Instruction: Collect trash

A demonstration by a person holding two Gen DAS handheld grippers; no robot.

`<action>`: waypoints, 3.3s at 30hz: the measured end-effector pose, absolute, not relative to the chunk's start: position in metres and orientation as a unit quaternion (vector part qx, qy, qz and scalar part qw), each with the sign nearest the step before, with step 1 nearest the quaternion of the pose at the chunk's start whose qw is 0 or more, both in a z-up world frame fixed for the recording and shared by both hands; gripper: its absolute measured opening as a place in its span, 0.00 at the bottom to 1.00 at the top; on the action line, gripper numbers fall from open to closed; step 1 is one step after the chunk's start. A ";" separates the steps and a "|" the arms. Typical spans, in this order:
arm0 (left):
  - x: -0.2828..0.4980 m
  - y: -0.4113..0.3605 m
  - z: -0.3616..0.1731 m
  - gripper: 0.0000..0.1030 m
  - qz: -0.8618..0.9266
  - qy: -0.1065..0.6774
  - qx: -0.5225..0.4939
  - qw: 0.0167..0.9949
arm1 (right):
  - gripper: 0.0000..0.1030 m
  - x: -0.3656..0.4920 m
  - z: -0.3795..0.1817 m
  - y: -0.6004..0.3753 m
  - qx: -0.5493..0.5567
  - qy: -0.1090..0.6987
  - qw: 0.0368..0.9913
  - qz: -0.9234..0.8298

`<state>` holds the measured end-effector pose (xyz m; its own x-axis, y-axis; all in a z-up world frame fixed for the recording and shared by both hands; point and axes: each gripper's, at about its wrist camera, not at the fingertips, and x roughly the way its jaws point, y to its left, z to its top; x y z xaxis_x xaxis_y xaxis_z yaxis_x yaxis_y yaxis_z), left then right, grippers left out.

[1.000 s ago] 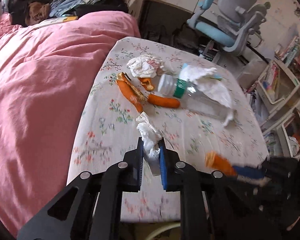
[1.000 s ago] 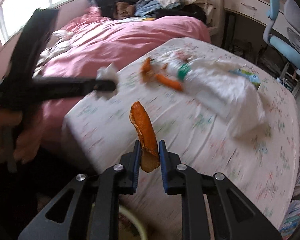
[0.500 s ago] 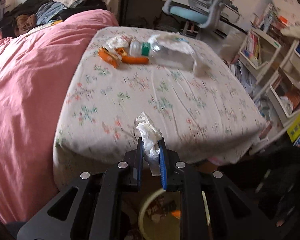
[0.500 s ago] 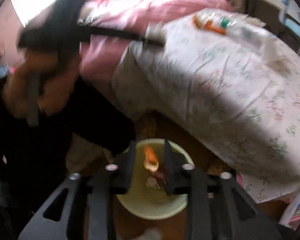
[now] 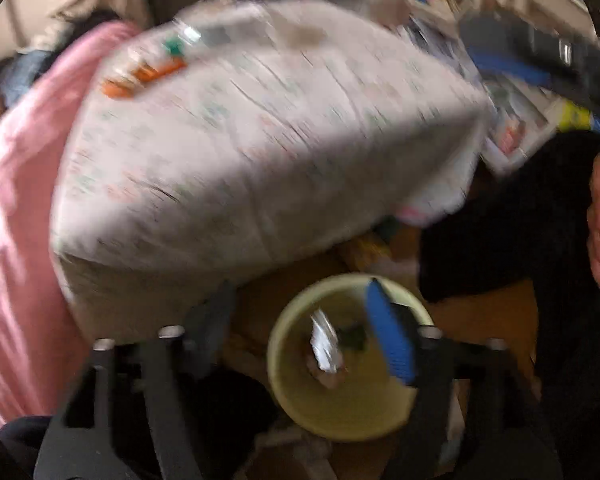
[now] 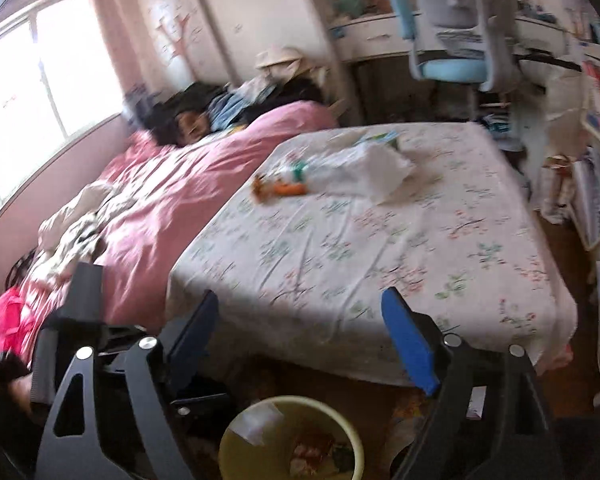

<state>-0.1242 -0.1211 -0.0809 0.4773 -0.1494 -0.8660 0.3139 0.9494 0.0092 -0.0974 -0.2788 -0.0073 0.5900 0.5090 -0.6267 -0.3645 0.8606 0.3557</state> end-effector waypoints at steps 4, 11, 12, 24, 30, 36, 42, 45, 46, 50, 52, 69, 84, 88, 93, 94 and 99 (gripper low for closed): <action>-0.115 -0.089 -0.059 0.80 -0.070 0.445 0.026 0.892 | 0.81 -0.102 -0.006 -0.296 0.090 0.381 0.891 0.231; -0.105 -0.029 -0.035 0.92 0.045 0.380 -0.063 0.922 | 0.83 -0.109 -0.007 -0.283 0.049 0.384 0.892 0.233; -0.105 -0.025 -0.034 0.92 0.051 0.379 -0.071 0.921 | 0.83 -0.110 -0.008 -0.281 0.042 0.385 0.892 0.235; -0.108 -0.033 -0.037 0.93 0.052 0.379 -0.062 0.922 | 0.83 -0.113 -0.014 -0.272 0.024 0.391 0.889 0.235; -0.108 -0.032 -0.038 0.93 0.058 0.378 -0.064 0.922 | 0.83 -0.113 -0.014 -0.272 0.023 0.391 0.889 0.236; -0.107 -0.031 -0.039 0.93 0.061 0.378 -0.066 0.921 | 0.83 -0.113 -0.014 -0.271 0.021 0.393 0.888 0.237; -0.108 -0.030 -0.039 0.93 0.061 0.378 -0.068 0.921 | 0.83 -0.113 -0.015 -0.268 0.018 0.395 0.888 0.237; -0.107 -0.029 -0.039 0.93 0.061 0.378 -0.069 0.921 | 0.83 -0.113 -0.015 -0.267 0.018 0.396 0.887 0.237; -0.107 -0.029 -0.039 0.93 0.061 0.378 -0.068 0.921 | 0.83 -0.113 -0.015 -0.267 0.017 0.396 0.887 0.237; -0.107 -0.028 -0.039 0.93 0.061 0.379 -0.069 0.921 | 0.83 -0.113 -0.016 -0.266 0.018 0.397 0.887 0.237; -0.107 -0.028 -0.039 0.93 0.061 0.379 -0.069 0.921 | 0.83 -0.113 -0.016 -0.266 0.018 0.396 0.887 0.237; -0.107 -0.028 -0.040 0.93 0.062 0.380 -0.070 0.920 | 0.83 -0.113 -0.017 -0.262 0.016 0.398 0.886 0.239; -0.106 -0.027 -0.040 0.93 0.062 0.380 -0.070 0.920 | 0.83 -0.113 -0.017 -0.261 0.015 0.398 0.885 0.240; -0.106 -0.027 -0.040 0.93 0.062 0.380 -0.070 0.920 | 0.83 -0.114 -0.017 -0.260 0.015 0.398 0.885 0.240; -0.106 -0.027 -0.040 0.93 0.062 0.381 -0.070 0.920 | 0.83 -0.113 -0.017 -0.261 0.015 0.398 0.885 0.240; -0.106 -0.027 -0.040 0.93 0.062 0.380 -0.070 0.920 | 0.83 -0.113 -0.017 -0.260 0.014 0.398 0.885 0.240; -0.106 -0.027 -0.040 0.93 0.062 0.381 -0.070 0.920 | 0.83 -0.113 -0.017 -0.260 0.015 0.398 0.885 0.240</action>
<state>-0.1062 -0.0274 -0.0396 0.7025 0.0600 -0.7091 -0.1668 0.9826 -0.0822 -0.1132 -0.2601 -0.0170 0.5686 0.4364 -0.6973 -0.4125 0.8847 0.2172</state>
